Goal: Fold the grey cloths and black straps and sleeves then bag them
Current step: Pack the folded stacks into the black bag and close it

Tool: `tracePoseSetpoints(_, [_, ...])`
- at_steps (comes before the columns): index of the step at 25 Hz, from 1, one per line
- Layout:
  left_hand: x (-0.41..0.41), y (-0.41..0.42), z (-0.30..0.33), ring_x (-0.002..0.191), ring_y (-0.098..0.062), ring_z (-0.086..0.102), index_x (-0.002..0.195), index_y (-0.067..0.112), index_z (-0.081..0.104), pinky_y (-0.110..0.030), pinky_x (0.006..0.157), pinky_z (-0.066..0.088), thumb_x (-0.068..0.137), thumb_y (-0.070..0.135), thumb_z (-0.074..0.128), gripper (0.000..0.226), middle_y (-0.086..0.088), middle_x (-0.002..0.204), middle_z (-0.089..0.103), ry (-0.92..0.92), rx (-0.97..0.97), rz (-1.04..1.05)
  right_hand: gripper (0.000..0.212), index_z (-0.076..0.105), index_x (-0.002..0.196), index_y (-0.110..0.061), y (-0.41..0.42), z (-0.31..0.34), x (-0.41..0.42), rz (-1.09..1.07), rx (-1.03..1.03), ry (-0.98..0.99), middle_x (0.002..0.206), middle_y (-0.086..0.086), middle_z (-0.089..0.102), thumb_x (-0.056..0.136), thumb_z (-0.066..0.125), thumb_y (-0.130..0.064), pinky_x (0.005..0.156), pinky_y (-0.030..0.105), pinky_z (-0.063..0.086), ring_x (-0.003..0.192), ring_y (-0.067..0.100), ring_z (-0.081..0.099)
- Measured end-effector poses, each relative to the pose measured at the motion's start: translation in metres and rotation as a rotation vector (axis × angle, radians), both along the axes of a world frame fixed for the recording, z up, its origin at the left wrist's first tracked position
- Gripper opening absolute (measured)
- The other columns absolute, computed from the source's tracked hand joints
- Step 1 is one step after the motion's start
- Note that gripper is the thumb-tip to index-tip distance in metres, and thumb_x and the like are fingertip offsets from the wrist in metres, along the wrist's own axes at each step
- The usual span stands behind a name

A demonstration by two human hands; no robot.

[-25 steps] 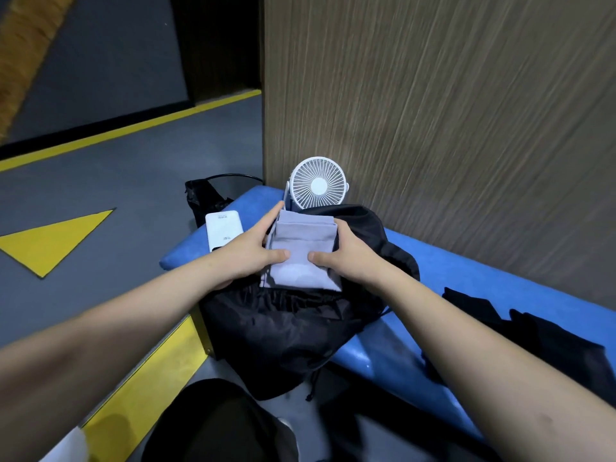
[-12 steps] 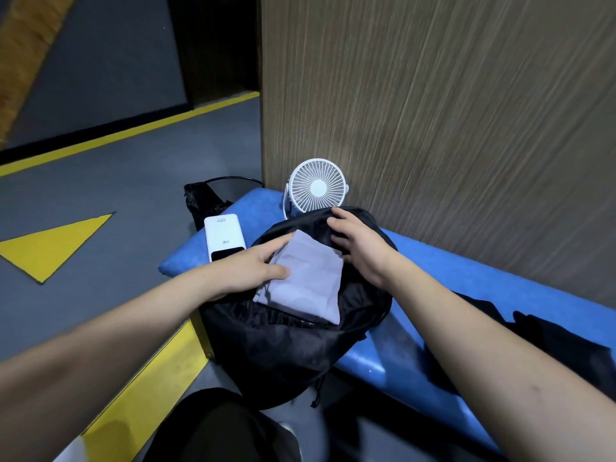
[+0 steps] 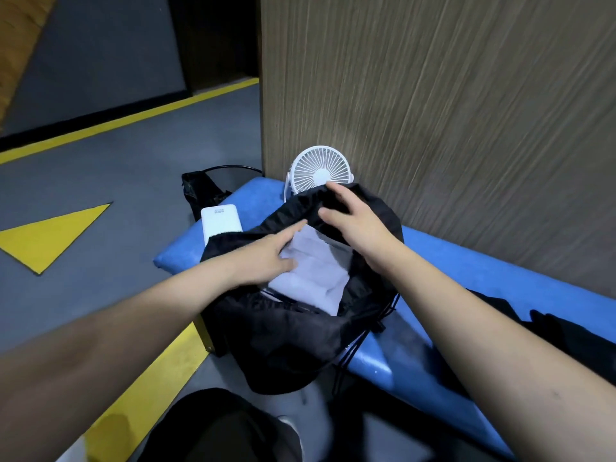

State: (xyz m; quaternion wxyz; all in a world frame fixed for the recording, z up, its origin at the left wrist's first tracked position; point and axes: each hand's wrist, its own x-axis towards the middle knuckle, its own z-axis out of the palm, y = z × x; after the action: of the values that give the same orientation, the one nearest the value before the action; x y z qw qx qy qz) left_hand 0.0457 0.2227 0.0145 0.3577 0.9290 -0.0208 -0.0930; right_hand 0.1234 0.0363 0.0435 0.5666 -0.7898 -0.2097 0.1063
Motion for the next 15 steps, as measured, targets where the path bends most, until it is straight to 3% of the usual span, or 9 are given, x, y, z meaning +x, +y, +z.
tracePoseSetpoints(1, [0.001,0.0,-0.001,0.14,-0.012,0.037,0.158,0.04,0.012,-0.016,0.103,0.03,0.096,0.022,0.061,0.081,0.001,0.156,0.037,-0.049,0.027,0.026,0.063,0.042,0.151,-0.027,-0.006,-0.002,-0.001,-0.004,-0.111,-0.081,0.131,-0.012,0.052,0.093,0.068,-0.021,0.106,0.019,0.039,0.105,-0.011,0.053])
tracePoseSetpoints(3, [0.001,0.0,-0.003,0.124,-0.022,0.051,0.156,0.044,0.014,-0.029,0.1,0.041,0.093,0.028,0.065,0.082,-0.007,0.136,0.049,-0.093,0.082,0.081,0.068,0.041,0.15,-0.029,-0.018,-0.008,-0.006,0.04,-0.298,-0.257,0.129,-0.007,0.052,0.09,0.072,-0.024,0.105,0.026,0.044,0.103,0.0,0.056])
tracePoseSetpoints(5, [0.0,-0.002,-0.002,0.114,-0.022,0.054,0.154,0.042,0.021,-0.032,0.094,0.044,0.092,0.029,0.065,0.077,-0.007,0.128,0.051,-0.123,0.104,0.099,0.07,0.043,0.147,-0.033,-0.027,-0.016,-0.015,0.116,-0.444,-0.443,0.136,-0.004,0.047,0.085,0.075,-0.034,0.107,0.034,0.044,0.12,0.01,0.052])
tracePoseSetpoints(8, [-0.011,-0.004,0.005,0.119,-0.019,0.054,0.149,0.033,0.034,-0.03,0.092,0.042,0.094,0.031,0.063,0.062,-0.002,0.138,0.047,-0.168,0.133,0.093,0.065,0.049,0.144,-0.037,-0.028,-0.025,-0.028,0.236,-0.636,-0.601,0.156,-0.003,0.035,0.085,0.069,-0.057,0.115,0.043,0.034,0.143,0.018,0.034])
tracePoseSetpoints(12, [-0.042,0.0,0.008,0.134,-0.007,0.041,0.15,0.042,0.031,-0.031,0.108,0.038,0.096,0.041,0.059,0.061,0.017,0.15,0.033,-0.223,0.171,-0.029,0.077,0.026,0.155,-0.045,-0.03,-0.031,-0.042,0.322,-0.814,-0.445,0.169,-0.005,0.008,0.088,0.053,-0.071,0.122,0.048,0.015,0.155,0.015,0.006])
tracePoseSetpoints(15, [-0.055,0.004,-0.005,0.144,-0.004,0.026,0.151,0.057,0.013,-0.028,0.111,0.033,0.096,0.055,0.051,0.067,0.024,0.161,0.011,-0.137,0.311,-0.125,0.086,0.013,0.154,-0.054,-0.033,-0.036,-0.05,0.306,-0.835,-0.266,0.169,-0.007,-0.001,0.083,0.055,-0.076,0.12,0.053,0.022,0.153,0.026,0.014])
